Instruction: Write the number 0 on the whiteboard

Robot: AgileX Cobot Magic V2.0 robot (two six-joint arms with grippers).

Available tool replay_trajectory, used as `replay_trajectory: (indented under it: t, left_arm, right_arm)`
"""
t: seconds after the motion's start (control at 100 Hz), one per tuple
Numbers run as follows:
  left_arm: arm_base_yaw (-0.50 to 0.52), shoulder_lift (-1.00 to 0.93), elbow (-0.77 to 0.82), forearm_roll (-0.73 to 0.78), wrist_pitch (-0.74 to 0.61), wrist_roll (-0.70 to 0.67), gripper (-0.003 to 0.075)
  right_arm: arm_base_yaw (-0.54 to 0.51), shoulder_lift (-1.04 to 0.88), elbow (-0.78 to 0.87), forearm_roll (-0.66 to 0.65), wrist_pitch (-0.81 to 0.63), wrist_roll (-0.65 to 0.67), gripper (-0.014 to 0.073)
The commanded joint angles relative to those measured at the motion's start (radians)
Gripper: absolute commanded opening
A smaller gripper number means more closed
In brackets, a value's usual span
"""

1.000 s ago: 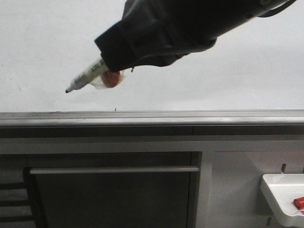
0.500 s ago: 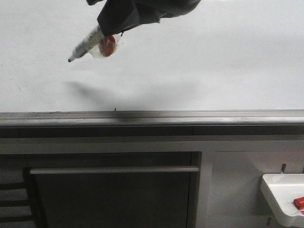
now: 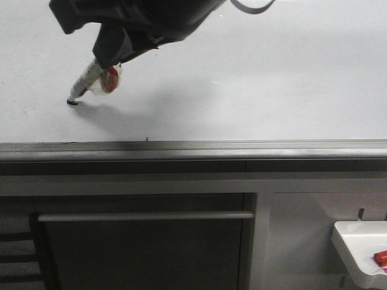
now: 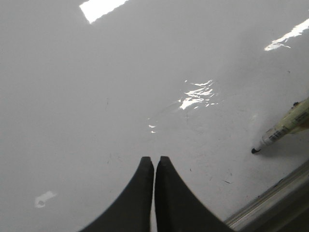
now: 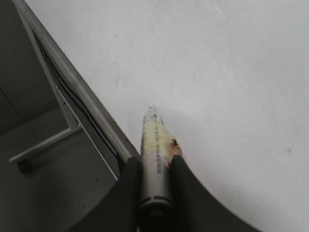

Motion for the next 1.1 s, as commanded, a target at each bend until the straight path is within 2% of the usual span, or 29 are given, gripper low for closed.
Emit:
replay_trajectory:
  t: [0.0,0.16,0.35,0.56,0.79,1.09]
  left_arm:
    - [0.001,0.007,-0.026,0.026,-0.040,-0.015,-0.0020]
    - [0.001,0.007,-0.026,0.026,-0.040,-0.015,-0.0020]
    - [0.001,0.007,-0.026,0.026,-0.040,-0.015,-0.0020]
    - [0.001,0.007,-0.026,0.026,-0.040,-0.015,-0.0020]
    - [0.001,0.007,-0.026,0.026,-0.040,-0.015,-0.0020]
    - [0.001,0.007,-0.026,0.026,-0.040,-0.015,-0.0020]
  right_arm:
    - [-0.029,-0.018,-0.068,-0.011,-0.069,-0.007,-0.0067]
    - [-0.081,-0.029,-0.122,-0.013,-0.055,-0.007,-0.0066]
    - [-0.142,-0.092,-0.133,-0.013,0.081,-0.007,-0.0066]
    - [-0.150,-0.123,-0.128,-0.013,0.217,-0.007,-0.0066]
    - [-0.139,-0.114,-0.074,0.009,0.222,-0.007,-0.0066]
    - [-0.096,-0.066,-0.063,0.009,0.126,-0.007,-0.0067]
